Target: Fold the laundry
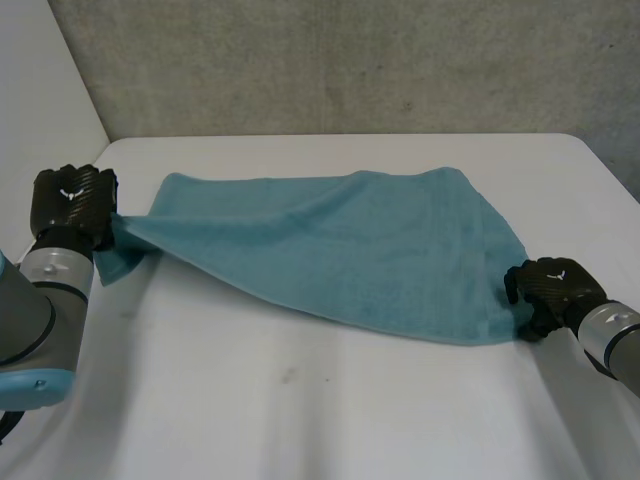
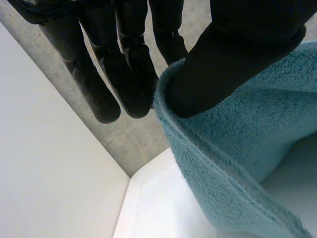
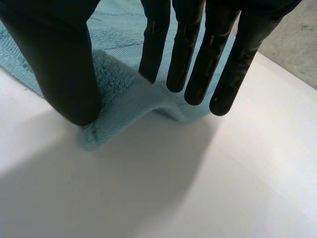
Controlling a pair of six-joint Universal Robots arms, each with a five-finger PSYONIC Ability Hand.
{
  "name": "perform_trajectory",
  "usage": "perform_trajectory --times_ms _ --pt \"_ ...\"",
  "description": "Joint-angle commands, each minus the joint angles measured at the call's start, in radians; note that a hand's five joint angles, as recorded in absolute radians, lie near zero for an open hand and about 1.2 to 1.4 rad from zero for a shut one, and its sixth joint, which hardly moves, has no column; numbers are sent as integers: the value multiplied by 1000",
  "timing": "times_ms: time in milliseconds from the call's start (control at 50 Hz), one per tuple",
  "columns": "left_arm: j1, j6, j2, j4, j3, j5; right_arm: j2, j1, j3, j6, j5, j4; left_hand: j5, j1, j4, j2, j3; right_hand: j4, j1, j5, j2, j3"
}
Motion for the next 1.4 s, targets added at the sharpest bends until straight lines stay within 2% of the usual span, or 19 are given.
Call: perform_trajectory --times_ms 20,100,140,220,280,380,420,540,600,640,740,880,980,1020,1140,1260,1300,1360,1400 --pt "0 0 0 0 -2 1 3 -1 -5 0 1 -10 190 213 179 178 180 208 318 246 207 208" --pt "0 0 0 0 -2 1 3 -1 -3 0 1 -21 190 213 179 178 180 296 407 335 296 296" --pt "0 0 0 0 -2 -1 2 0 -3 1 4 -42 190 213 179 178 180 614 724 652 613 613" --pt "0 2 0 -1 -2 -2 -23 3 0 1 9 -62 190 213 179 178 180 615 726 654 615 615" --pt "-3 15 6 -25 -11 -2 -109 -4 0 12 18 -56 190 213 179 178 180 615 726 654 615 615" --pt "-1 22 42 -144 -26 -2 -241 -10 -2 -3 20 1 190 213 179 178 180 615 726 654 615 615" --pt "8 29 109 -278 -31 -2 -302 -30 -25 -14 6 135 190 213 179 178 180 615 726 654 615 615" --pt "16 31 215 -471 -56 1 -368 -141 -80 -69 -10 355 190 213 179 178 180 615 726 654 615 615" --pt "23 37 301 -577 -77 4 -382 -205 -97 -181 -26 488 190 213 179 178 180 615 726 654 615 615" --pt "42 66 386 -671 -106 8 -397 -250 -111 -332 -31 614 190 213 179 178 180 615 726 654 615 615" --pt "28 130 453 -755 -147 11 -415 -300 -117 -502 -36 766 190 213 179 178 180 615 726 654 615 615" --pt "13 154 427 -717 -151 51 -391 -307 -115 -507 -43 761 190 213 179 178 180 615 726 654 615 615" --pt "10 157 299 -629 -112 56 -279 -294 -137 -425 -46 659 190 213 179 178 180 615 726 654 615 615" --pt "8 157 222 -559 -62 56 -242 -242 -173 -340 -43 585 190 213 179 178 180 615 726 654 615 615" --pt "8 160 71 -448 40 51 -159 -155 -256 -244 -19 498 190 213 179 178 180 615 726 654 615 615" --pt "-12 198 -106 -390 219 57 -37 -43 -447 -197 79 444 190 213 179 178 180 615 726 654 615 615" --pt "-36 241 -174 -358 367 56 15 11 -618 -154 162 410 190 213 179 178 180 615 726 654 615 615" --pt "-55 247 -195 -334 457 50 29 43 -714 -128 205 389 190 213 179 178 180 615 726 654 615 615" --pt "-75 244 -198 -284 617 51 34 97 -891 -74 257 305 190 213 179 178 180 615 726 654 615 615"
